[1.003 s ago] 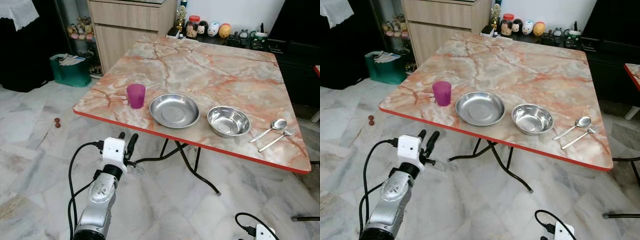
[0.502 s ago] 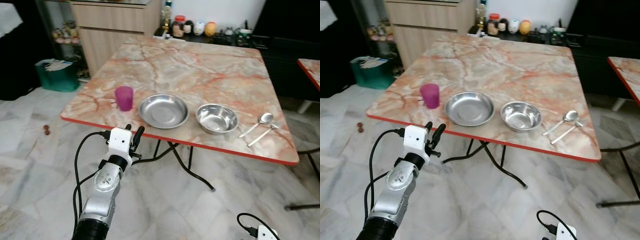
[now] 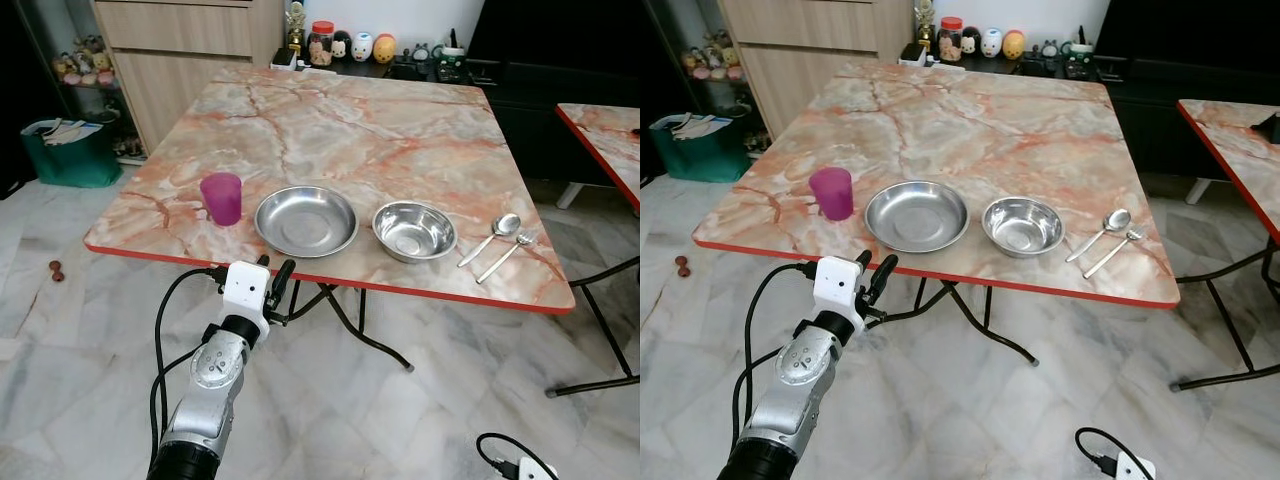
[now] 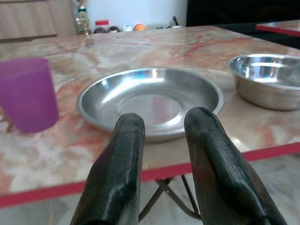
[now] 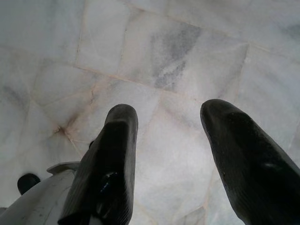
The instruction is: Setting the table
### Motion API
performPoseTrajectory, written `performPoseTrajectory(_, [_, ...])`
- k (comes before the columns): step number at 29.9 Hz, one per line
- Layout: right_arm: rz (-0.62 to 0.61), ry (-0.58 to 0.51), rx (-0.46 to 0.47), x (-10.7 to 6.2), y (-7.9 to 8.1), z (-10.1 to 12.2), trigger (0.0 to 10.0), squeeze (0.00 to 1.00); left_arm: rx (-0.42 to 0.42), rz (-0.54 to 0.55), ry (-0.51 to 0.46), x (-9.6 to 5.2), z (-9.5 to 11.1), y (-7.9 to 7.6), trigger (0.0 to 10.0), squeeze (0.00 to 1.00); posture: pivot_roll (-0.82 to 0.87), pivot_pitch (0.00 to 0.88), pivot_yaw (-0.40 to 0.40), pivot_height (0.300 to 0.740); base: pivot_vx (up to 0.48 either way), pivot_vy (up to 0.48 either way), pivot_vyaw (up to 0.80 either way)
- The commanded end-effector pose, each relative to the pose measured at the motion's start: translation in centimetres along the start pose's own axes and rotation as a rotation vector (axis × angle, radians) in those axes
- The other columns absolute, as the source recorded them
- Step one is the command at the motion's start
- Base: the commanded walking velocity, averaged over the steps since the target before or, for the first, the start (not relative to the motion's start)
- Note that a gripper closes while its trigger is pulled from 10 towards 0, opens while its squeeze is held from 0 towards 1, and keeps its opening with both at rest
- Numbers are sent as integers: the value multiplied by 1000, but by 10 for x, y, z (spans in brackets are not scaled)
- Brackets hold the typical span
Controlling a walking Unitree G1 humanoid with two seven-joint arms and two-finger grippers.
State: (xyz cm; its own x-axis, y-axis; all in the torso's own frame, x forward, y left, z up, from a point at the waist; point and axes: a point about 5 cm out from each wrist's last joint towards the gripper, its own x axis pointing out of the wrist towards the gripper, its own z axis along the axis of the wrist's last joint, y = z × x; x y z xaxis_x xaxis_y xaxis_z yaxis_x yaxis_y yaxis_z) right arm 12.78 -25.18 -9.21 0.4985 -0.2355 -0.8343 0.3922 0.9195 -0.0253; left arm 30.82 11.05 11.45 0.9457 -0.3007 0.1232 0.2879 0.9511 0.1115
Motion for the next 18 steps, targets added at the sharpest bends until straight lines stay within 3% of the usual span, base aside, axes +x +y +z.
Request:
performPoseTrajectory(1, [-10,-2,-2,0,-3,0,10000,0,-6,-16,-3,4,3,-4,10000,0,111,0,-46,740,0,0,-688])
performPoseTrajectory(6, [-10,-12,14,1,0,3,10000,0,-10,-5,-8,5,6,-4,10000,0,135,0,-51,740,0,0,-660])
performPoseTrajectory(11, [15,-24,-20,1,5,6,10000,0,-12,5,-12,4,7,-1,10000,0,137,0,-55,740,0,0,0])
performPoseTrajectory(18, [14,-8,-39,0,4,0,10000,0,-20,13,-18,4,8,-1,10000,0,120,0,-47,740,280,0,0])
